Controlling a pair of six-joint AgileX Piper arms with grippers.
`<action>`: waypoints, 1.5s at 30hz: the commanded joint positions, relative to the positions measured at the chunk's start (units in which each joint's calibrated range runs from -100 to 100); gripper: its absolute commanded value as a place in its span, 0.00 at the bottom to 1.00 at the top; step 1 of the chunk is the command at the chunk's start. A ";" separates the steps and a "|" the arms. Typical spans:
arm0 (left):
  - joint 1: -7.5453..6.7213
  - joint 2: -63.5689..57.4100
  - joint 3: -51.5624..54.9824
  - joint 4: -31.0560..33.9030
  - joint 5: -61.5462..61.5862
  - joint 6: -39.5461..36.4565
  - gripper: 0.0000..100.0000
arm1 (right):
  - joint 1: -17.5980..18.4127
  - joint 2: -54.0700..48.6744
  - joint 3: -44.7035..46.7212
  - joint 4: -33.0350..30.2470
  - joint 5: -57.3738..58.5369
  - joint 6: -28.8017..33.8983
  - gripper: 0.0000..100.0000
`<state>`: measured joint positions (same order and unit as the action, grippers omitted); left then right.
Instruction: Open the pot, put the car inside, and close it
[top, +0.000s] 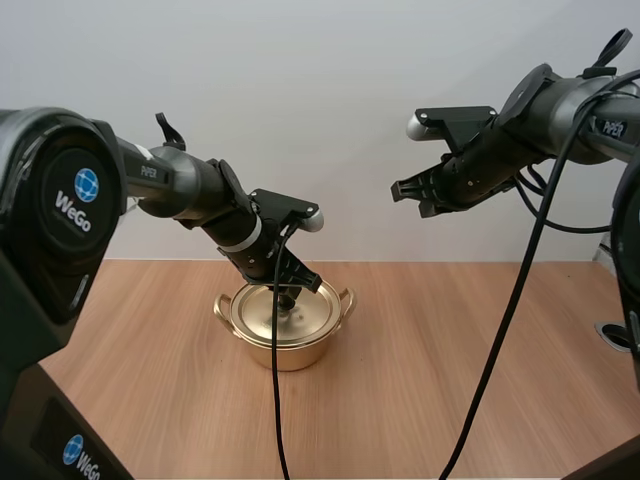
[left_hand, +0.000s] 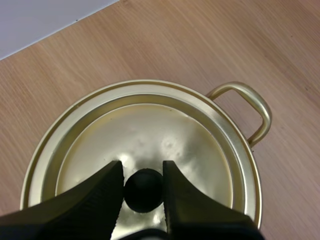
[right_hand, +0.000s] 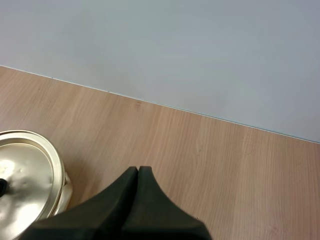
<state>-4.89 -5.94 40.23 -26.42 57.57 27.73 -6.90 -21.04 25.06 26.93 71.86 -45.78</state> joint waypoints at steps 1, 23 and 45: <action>-0.03 -1.05 -0.57 0.98 0.30 0.03 0.45 | 0.03 0.07 0.04 -0.05 0.05 -0.01 0.00; 1.97 -45.17 -7.87 -0.20 1.58 -3.78 0.00 | 0.75 -14.09 0.12 24.38 10.55 -11.07 0.00; 1.97 -78.53 12.21 -4.63 4.08 -14.81 0.00 | 0.83 -57.62 28.06 27.81 2.01 -12.08 0.00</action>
<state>-2.95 -80.71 49.23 -30.91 65.69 12.93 -6.06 -71.70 49.62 54.64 74.80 -57.74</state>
